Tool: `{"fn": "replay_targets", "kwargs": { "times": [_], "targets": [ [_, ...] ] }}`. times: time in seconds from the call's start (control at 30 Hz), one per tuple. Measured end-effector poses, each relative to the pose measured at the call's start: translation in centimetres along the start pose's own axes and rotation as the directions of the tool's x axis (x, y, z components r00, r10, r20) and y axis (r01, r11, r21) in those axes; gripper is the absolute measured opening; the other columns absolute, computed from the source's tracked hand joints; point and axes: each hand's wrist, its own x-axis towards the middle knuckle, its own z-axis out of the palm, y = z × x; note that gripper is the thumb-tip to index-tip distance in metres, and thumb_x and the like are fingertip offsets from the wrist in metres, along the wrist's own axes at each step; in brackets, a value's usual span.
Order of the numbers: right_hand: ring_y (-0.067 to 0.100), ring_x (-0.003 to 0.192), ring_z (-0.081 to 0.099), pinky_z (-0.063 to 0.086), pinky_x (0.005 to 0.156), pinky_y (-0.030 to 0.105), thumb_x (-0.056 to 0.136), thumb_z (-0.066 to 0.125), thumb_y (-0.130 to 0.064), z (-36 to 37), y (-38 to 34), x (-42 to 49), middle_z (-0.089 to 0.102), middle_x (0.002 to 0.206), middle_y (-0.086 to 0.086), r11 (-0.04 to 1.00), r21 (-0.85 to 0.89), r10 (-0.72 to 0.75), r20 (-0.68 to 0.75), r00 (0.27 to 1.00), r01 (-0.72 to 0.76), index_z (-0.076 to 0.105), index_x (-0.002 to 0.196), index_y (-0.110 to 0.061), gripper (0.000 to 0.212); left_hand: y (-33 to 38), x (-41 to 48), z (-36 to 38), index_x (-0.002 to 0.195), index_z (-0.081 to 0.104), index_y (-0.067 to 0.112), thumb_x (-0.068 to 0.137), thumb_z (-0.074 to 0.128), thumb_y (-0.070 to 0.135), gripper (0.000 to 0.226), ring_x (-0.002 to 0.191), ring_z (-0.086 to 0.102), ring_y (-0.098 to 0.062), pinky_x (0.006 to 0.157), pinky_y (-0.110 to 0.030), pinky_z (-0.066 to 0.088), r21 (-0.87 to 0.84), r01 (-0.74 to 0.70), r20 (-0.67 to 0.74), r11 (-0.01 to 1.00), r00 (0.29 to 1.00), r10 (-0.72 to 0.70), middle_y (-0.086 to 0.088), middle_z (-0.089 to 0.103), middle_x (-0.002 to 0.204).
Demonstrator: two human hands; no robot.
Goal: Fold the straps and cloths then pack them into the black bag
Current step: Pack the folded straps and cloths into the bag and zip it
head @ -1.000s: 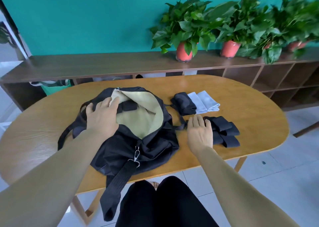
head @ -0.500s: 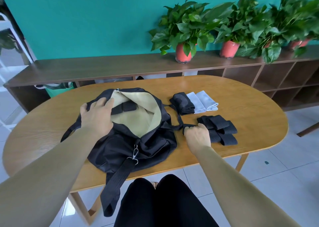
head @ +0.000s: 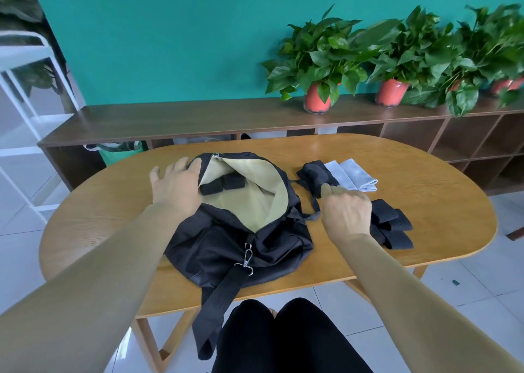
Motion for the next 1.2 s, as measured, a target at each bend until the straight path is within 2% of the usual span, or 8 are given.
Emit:
{"fn": "replay_targets", "kwargs": {
  "times": [0.2,0.33,0.67,0.73,0.87,0.93,1.03,1.2],
  "targets": [
    [0.018,0.047,0.045,0.028,0.05,0.024,0.05,0.044,0.008,0.4,-7.9,2.9,0.046,0.05,-0.001,0.971,0.131,-0.181,-0.141,0.973,0.199,0.053,0.06,-0.013,0.025,-1.9,0.7,0.3,0.117,0.048,0.027,0.086,0.054,0.005,0.038,0.127,0.038,-0.021,0.115,-0.047,0.013,-0.166,-0.017,-0.033,0.986,0.999,0.012,0.001,0.04,0.137],
    [0.017,0.046,0.047,0.033,0.047,0.025,0.057,0.024,0.004,2.1,-13.0,4.0,0.048,0.05,-0.003,0.932,0.218,-0.283,-0.062,0.957,0.29,0.054,0.06,-0.014,0.035,-2.9,1.4,1.6,0.12,0.051,0.031,0.094,0.048,0.013,0.032,0.134,0.032,-0.022,0.113,-0.045,0.013,-0.188,-0.054,-0.003,0.981,0.998,0.055,0.002,0.03,0.148],
    [0.018,0.045,0.052,0.033,0.041,0.021,0.035,0.065,-0.001,6.4,-18.8,5.1,0.053,0.049,-0.002,0.861,0.296,-0.493,0.282,0.823,0.414,0.057,0.055,-0.017,0.027,-3.9,3.1,3.2,0.134,0.04,0.036,0.072,0.067,0.045,0.068,0.136,0.021,-0.022,0.11,-0.054,0.016,-0.054,-0.085,0.224,0.995,0.97,0.095,0.004,0.017,0.151],
    [0.02,0.062,0.061,0.032,0.047,0.024,0.054,0.075,-0.008,6.6,-19.1,4.7,0.062,0.066,-0.001,0.846,0.292,-0.532,0.398,0.748,0.446,0.064,0.073,-0.016,0.024,-4.0,3.2,3.3,0.136,0.037,0.034,0.069,0.069,0.047,0.075,0.136,0.02,-0.022,0.111,-0.055,0.015,-0.035,-0.098,0.25,0.995,0.963,0.104,0.004,0.017,0.149],
    [0.029,0.092,0.061,0.03,0.061,0.033,0.085,0.049,-0.003,6.9,-19.2,4.1,0.063,0.101,0.008,0.814,0.337,-0.58,0.422,0.697,0.473,0.058,0.104,-0.009,0.022,-4.0,2.9,3.7,0.139,0.032,0.032,0.067,0.071,0.048,0.083,0.136,0.019,-0.023,0.113,-0.055,0.012,-0.025,-0.111,0.265,0.994,0.958,0.113,0.002,0.014,0.15],
    [0.026,0.087,0.062,0.029,0.056,0.031,0.081,0.056,-0.007,6.8,-19.4,4.1,0.065,0.096,0.007,0.819,0.291,-0.574,0.438,0.692,0.495,0.062,0.098,-0.01,0.018,-4.0,2.7,3.8,0.14,0.03,0.03,0.067,0.071,0.047,0.085,0.137,0.018,-0.022,0.113,-0.055,0.011,-0.021,-0.114,0.263,0.993,0.958,0.116,0.002,0.013,0.15],
    [0.018,0.059,0.06,0.02,0.044,0.023,0.047,0.08,-0.016,6.9,-19.9,4.3,0.063,0.064,0.001,0.811,0.266,-0.582,0.471,0.664,0.522,0.067,0.066,-0.017,0.022,-3.9,2.6,3.9,0.142,0.027,0.029,0.068,0.071,0.047,0.088,0.138,0.017,-0.022,0.113,-0.054,0.01,-0.02,-0.117,0.261,0.993,0.958,0.118,0.002,0.012,0.151],
    [0.018,0.057,0.059,0.023,0.04,0.021,0.045,0.078,-0.014,7.7,-20.0,4.5,0.063,0.062,0.001,0.815,0.25,-0.579,0.397,0.712,0.523,0.069,0.066,-0.015,0.023,-4.0,2.6,4.0,0.143,0.027,0.028,0.069,0.07,0.048,0.088,0.138,0.017,-0.022,0.113,-0.054,0.009,-0.016,-0.119,0.25,0.993,0.961,0.119,0.002,0.012,0.151]
  ]
}}
